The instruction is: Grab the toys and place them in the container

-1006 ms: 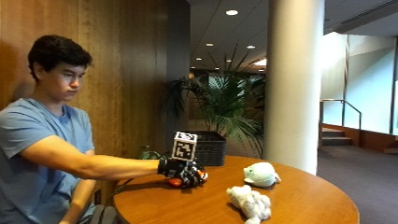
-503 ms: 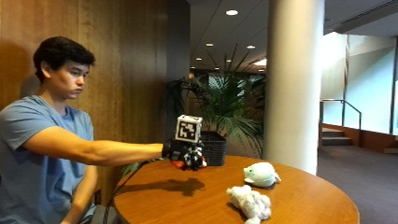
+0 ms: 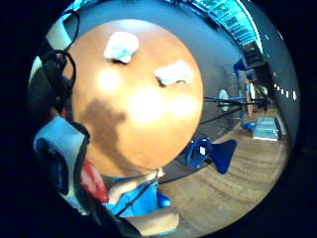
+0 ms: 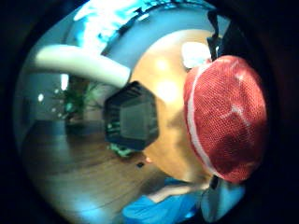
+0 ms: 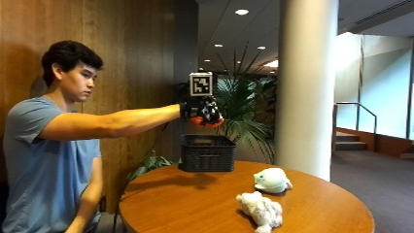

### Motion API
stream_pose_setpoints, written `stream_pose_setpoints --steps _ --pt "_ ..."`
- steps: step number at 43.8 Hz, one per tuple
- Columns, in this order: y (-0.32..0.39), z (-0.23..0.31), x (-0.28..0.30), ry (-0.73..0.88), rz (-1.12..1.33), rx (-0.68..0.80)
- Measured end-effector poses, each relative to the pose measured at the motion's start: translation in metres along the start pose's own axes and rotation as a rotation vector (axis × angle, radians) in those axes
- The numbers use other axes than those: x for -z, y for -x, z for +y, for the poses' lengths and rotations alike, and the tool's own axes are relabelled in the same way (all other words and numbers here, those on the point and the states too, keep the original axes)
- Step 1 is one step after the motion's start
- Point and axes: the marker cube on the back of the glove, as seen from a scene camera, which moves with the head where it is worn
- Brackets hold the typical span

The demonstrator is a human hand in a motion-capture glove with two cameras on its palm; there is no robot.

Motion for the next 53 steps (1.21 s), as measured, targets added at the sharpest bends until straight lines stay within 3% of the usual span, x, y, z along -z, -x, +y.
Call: stream_pose_setpoints --steps 6,15,19,21,24,26,31,37,45,53 --pt "0.062 -0.017 0.03 -0.027 -0.093 -0.06" --pt "0.153 -0.023 0.053 -0.059 -0.163 0.124" --pt "0.191 -0.031 0.065 -0.083 -0.122 -0.038" --pt "0.189 -0.028 0.069 -0.097 -0.148 -0.011" --pt "0.178 -0.012 0.073 -0.122 -0.241 0.261" --pt "0.186 -0.007 0.075 -0.13 -0.263 0.332" --pt "0.211 -0.008 0.059 -0.116 -0.167 0.301" --pt "0.241 -0.003 0.038 -0.05 -0.231 0.331" --pt "0.243 0.0 0.023 0.026 -0.234 0.409" --pt "0.22 -0.01 0.017 0.048 -0.176 0.396"
